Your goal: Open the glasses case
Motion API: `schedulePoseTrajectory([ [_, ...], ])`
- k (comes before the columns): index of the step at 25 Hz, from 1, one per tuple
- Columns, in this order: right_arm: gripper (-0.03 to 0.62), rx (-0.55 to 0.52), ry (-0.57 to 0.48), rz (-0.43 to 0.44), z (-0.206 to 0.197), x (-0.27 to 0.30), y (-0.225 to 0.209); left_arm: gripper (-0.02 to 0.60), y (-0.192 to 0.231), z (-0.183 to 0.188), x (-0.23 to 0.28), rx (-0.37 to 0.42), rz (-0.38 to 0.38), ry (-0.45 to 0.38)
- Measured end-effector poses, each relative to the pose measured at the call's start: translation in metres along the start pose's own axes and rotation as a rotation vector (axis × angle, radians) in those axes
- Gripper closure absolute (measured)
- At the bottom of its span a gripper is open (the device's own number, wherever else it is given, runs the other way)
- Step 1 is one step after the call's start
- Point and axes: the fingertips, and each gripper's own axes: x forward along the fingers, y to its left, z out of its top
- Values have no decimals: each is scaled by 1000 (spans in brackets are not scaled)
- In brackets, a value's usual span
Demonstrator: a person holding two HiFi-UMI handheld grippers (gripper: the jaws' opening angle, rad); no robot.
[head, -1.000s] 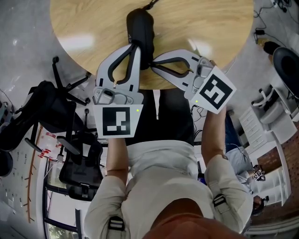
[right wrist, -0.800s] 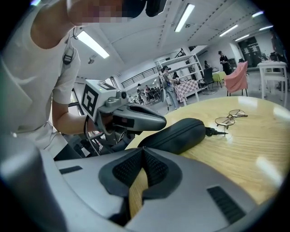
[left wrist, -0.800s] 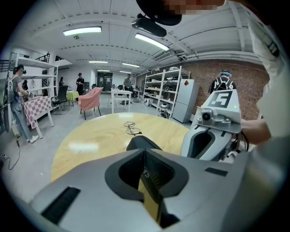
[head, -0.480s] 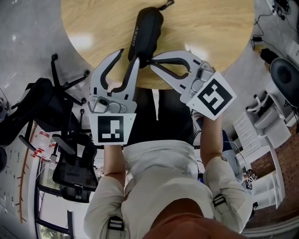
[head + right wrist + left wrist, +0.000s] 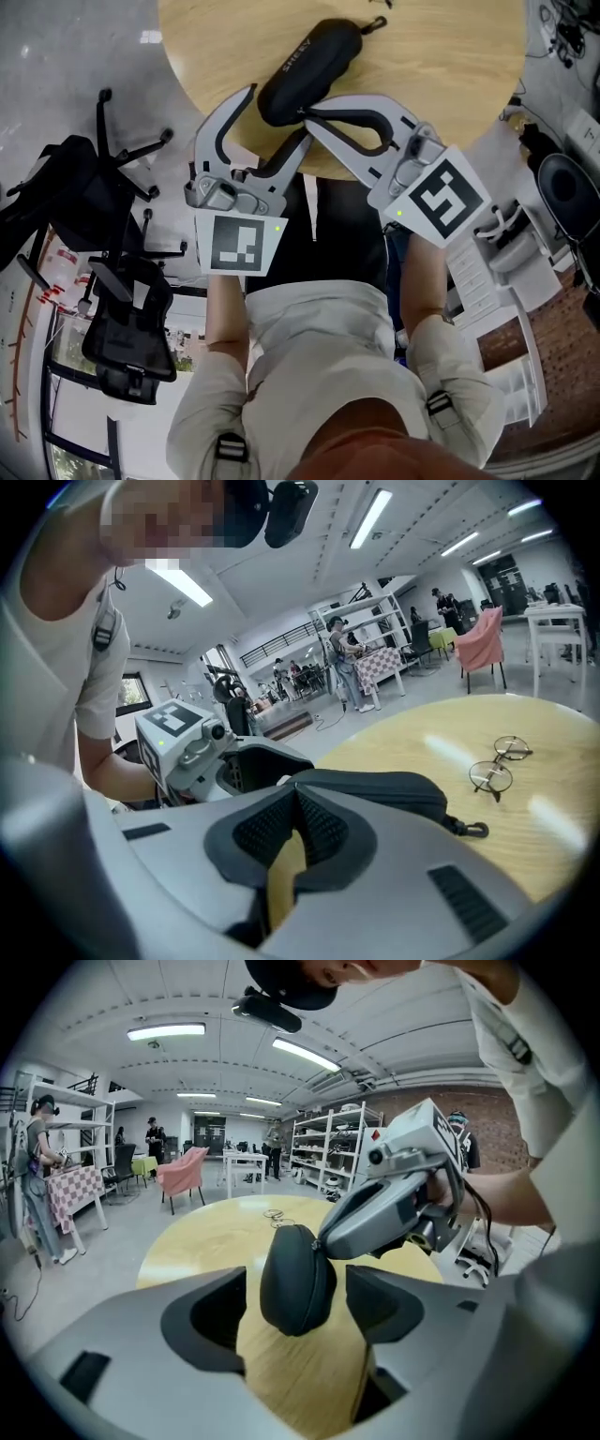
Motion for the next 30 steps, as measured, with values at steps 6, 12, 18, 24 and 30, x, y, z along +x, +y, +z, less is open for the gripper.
schedulePoseTrajectory([
  [6,572,-12,44,23,1,6,4,247,7,-2,19,60,45,-12],
  [12,574,-19,71,7,2,8,1,282,8,-2,21,64,29,-6],
  [18,574,-22,87,-7,1,6,-1,284,7,-4,17,61,20,6],
  [24,574,-16,83,-20,1,3,-7,284,5,-7,16,59,12,24],
  [30,574,-3,81,-37,-1,2,-14,284,4,-12,15,48,9,30],
])
